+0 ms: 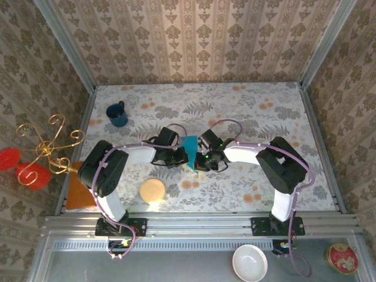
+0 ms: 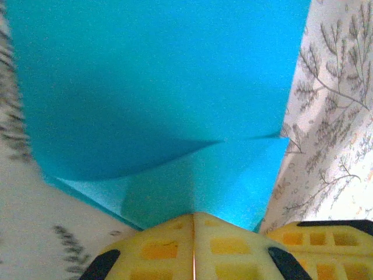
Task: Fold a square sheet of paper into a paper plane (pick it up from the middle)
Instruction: Third fold the triangle at the center of the table.
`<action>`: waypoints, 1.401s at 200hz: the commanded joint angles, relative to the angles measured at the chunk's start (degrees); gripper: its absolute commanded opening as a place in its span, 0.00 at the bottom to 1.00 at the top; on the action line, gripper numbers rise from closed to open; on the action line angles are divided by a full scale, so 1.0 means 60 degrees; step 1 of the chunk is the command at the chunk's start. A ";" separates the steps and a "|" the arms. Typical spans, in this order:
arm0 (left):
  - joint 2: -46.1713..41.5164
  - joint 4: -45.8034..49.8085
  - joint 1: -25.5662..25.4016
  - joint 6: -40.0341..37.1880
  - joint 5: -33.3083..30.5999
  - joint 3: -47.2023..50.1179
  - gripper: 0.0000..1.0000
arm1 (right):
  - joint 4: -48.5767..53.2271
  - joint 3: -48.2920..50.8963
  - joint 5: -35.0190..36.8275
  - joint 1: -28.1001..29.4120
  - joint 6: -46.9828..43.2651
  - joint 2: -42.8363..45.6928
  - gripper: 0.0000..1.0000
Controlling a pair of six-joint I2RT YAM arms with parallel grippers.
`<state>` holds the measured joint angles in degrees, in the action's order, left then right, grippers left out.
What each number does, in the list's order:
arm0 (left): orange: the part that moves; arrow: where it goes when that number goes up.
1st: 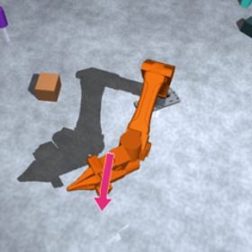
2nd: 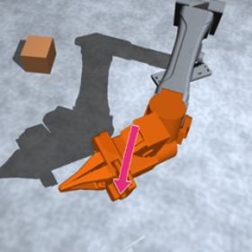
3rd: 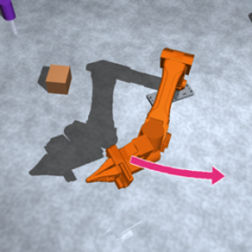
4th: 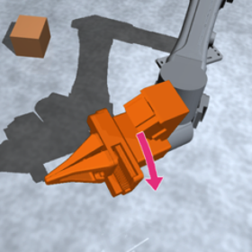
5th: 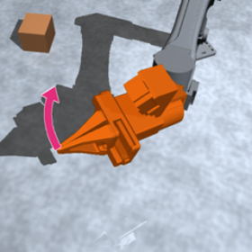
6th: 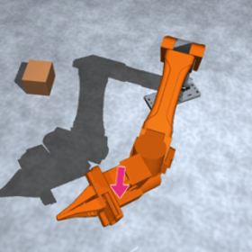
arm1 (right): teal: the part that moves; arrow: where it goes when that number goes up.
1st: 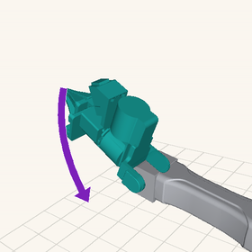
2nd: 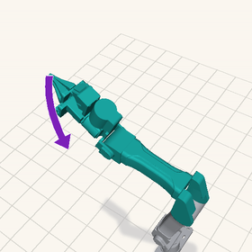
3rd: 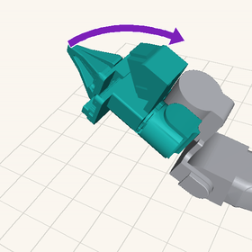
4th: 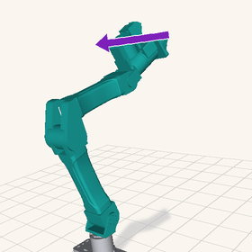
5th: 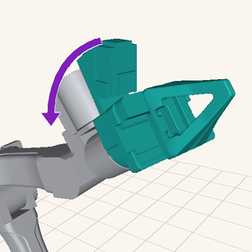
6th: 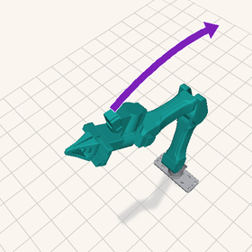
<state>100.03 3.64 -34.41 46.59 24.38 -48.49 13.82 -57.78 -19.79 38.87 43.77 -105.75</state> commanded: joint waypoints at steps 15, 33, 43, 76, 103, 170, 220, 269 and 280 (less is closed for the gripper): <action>0.0271 0.0665 0.0951 -0.0855 -0.1191 -0.0101 0.09 | 0.2281 0.0636 0.1651 0.0089 0.0055 -0.0914 0.00; 0.0380 0.0781 0.1296 -0.1117 -0.1192 -0.0180 0.09 | 0.2281 0.0652 0.1687 0.0084 0.0074 -0.0936 0.00; 0.0379 0.0820 0.1458 -0.1246 -0.1221 -0.0166 0.09 | 0.2239 0.0684 0.1702 0.0090 0.0131 -0.0926 0.00; 0.0305 0.1104 0.1825 -0.1888 -0.1129 -0.0400 0.09 | 0.2022 0.0689 0.1552 0.0069 0.0176 -0.0870 0.00; 0.0121 0.1450 0.1793 -0.2261 -0.1158 -0.0795 0.09 | 0.1885 0.0497 0.1366 0.0040 0.0078 -0.0766 0.00; -0.0972 0.1962 0.0872 -0.2159 -0.1186 -0.1254 0.10 | 0.1440 -0.0165 0.0599 -0.0224 -0.0874 0.0102 0.05; -0.0886 0.1093 -0.0128 -0.1368 -0.0577 -0.0927 0.10 | 0.1332 -0.0203 0.0170 -0.0224 -0.0795 -0.0340 0.05; 0.0373 0.1252 -0.0273 -0.1557 -0.0133 -0.1665 0.10 | 0.1326 -0.0038 0.0221 -0.0239 -0.0762 -0.0355 0.04; 0.0551 0.1563 -0.0169 -0.1651 -0.0388 -0.1801 0.10 | 0.1343 0.0005 0.0250 -0.0253 -0.0774 -0.0367 0.04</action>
<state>101.19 10.50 -35.97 37.04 22.11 -56.45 16.93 -59.18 -19.90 37.63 40.01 -105.41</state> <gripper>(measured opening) 0.103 0.068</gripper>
